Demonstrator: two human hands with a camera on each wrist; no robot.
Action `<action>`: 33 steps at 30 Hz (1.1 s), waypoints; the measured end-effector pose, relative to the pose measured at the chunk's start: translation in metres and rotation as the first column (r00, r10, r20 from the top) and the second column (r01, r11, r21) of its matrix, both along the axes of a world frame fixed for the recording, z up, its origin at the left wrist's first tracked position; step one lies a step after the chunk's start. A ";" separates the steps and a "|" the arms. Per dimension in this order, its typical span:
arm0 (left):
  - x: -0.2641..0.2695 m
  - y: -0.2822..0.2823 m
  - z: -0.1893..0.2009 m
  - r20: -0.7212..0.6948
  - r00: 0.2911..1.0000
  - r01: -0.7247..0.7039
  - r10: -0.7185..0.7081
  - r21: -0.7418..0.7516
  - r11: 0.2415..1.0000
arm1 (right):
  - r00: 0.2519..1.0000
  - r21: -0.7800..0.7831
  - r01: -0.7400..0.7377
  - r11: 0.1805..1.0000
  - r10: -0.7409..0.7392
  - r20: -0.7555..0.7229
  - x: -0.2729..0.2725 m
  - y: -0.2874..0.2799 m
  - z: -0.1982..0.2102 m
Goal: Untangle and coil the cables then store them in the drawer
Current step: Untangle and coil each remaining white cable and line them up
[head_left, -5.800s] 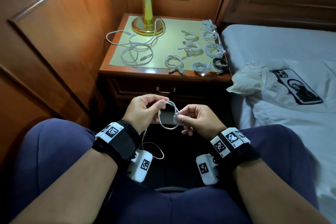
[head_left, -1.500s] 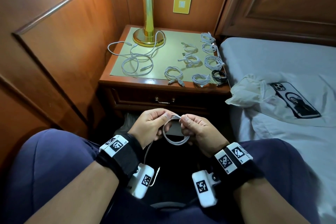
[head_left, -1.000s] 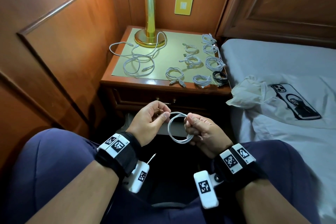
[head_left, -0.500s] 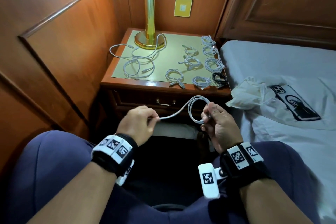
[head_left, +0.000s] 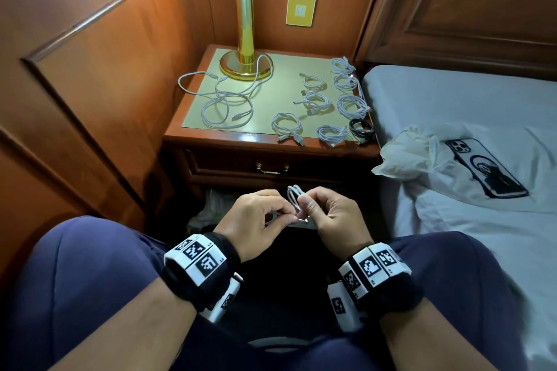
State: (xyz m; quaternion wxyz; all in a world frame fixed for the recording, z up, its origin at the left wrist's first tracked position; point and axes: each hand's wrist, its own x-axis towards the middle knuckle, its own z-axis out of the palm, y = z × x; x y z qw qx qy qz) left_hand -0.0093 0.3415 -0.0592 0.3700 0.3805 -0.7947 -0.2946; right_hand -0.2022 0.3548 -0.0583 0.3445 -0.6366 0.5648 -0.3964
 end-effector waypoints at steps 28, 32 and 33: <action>0.005 -0.010 -0.007 -0.134 0.949 -0.289 0.286 0.001 0.957 | 0.790 0.305 -0.296 0.905 0.053 0.610 0.003 0.000 0.009; 0.002 -0.008 -0.004 -0.194 0.941 -0.185 0.276 0.387 0.903 | 0.773 0.273 -0.306 0.912 0.070 0.631 0.005 0.000 0.007; 0.000 -0.006 -0.003 -0.252 0.930 -0.132 0.268 0.450 0.883 | 0.782 0.259 -0.301 0.918 0.082 0.618 0.005 0.000 0.006</action>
